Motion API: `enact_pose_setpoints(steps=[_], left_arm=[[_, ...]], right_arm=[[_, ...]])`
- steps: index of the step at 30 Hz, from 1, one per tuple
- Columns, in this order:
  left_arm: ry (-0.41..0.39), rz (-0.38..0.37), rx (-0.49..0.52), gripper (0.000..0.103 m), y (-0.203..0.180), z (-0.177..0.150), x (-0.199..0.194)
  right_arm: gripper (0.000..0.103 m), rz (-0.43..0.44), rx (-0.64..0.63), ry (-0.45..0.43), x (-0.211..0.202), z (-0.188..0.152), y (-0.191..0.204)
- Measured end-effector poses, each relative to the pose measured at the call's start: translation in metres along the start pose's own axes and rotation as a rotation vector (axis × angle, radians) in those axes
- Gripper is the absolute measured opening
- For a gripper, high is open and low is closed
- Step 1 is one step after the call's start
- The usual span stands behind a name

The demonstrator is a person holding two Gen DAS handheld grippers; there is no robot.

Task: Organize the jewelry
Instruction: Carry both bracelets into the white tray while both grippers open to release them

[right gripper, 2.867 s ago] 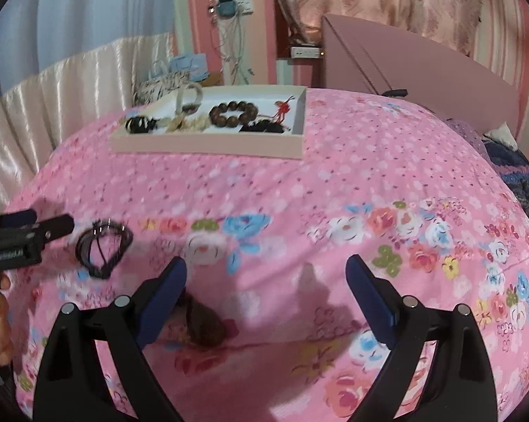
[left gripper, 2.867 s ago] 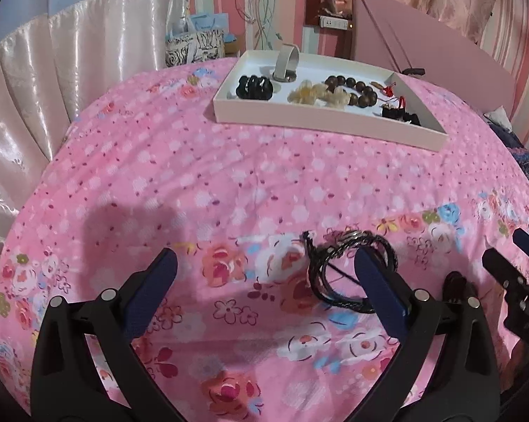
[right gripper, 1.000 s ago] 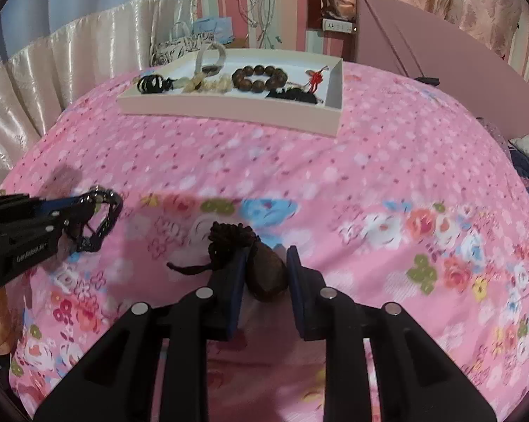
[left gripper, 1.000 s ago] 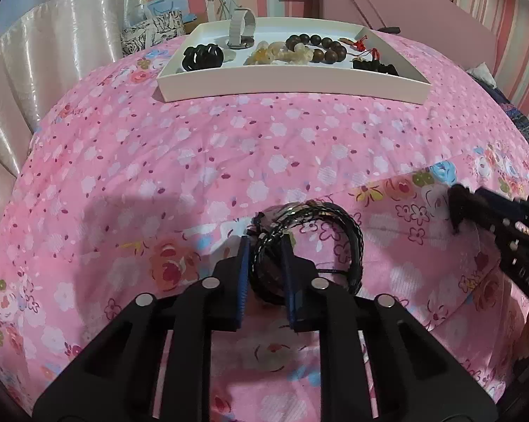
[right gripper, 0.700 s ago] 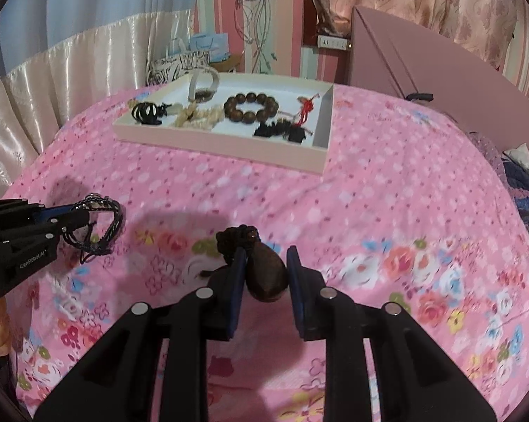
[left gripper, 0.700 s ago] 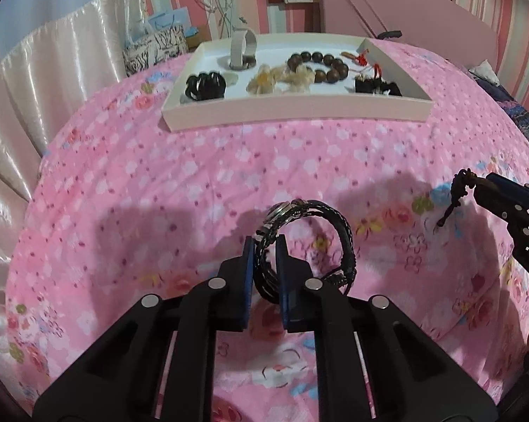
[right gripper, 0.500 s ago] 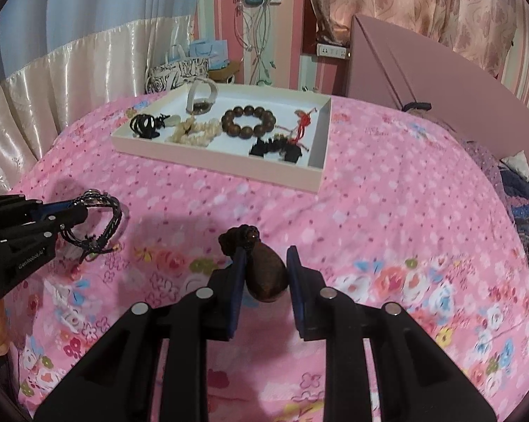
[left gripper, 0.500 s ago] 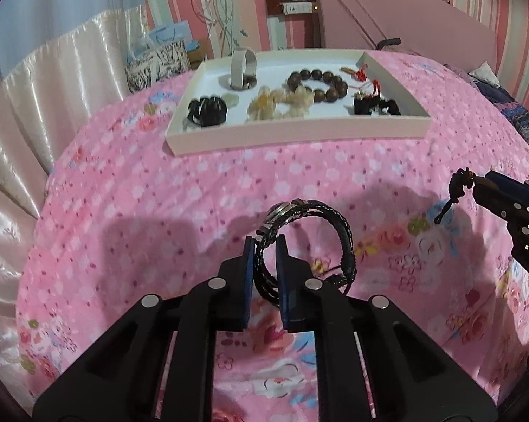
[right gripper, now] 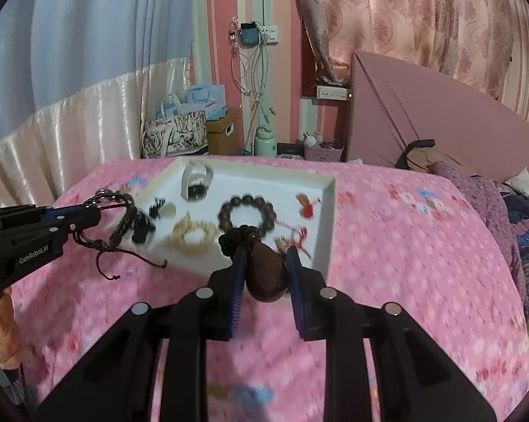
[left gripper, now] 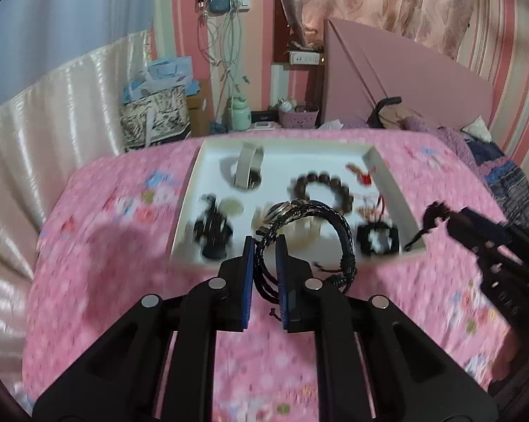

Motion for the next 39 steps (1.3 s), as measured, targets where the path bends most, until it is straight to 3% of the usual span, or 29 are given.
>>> enact_pose_setpoints(steps=[5, 16, 25, 39], left_arm=[[0.024, -0.041, -0.047, 0.01, 0.005, 0.02, 0.034], [0.18, 0.035, -0.058, 0.01, 0.019, -0.016, 0.125], [0.221, 0.083, 0.009, 0.01, 0.009, -0.031, 0.143], [0.216, 0.088, -0.023, 0.013, 0.014, -0.029, 0.143]], right_arm=[[0.024, 0.029, 0.041, 0.042, 0.046, 0.017, 0.006], [0.024, 0.097, 0.072, 0.161, 0.119, -0.017, 0.015], [0.024, 0.094, 0.06, 0.226, 0.144, -0.03, 0.018], [0.025, 0.062, -0.008, 0.237, 0.152, -0.031, 0.023]])
Point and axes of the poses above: each gripper's, at about its wrist camera, not at the fingertips, and x roughly the way its jaws point, y to its left, z to its top, the point moved 6 cm from there along x, roughly the way its jaws point, and after that the axes turned 6 degrees about -x, right-handed, at the moved point
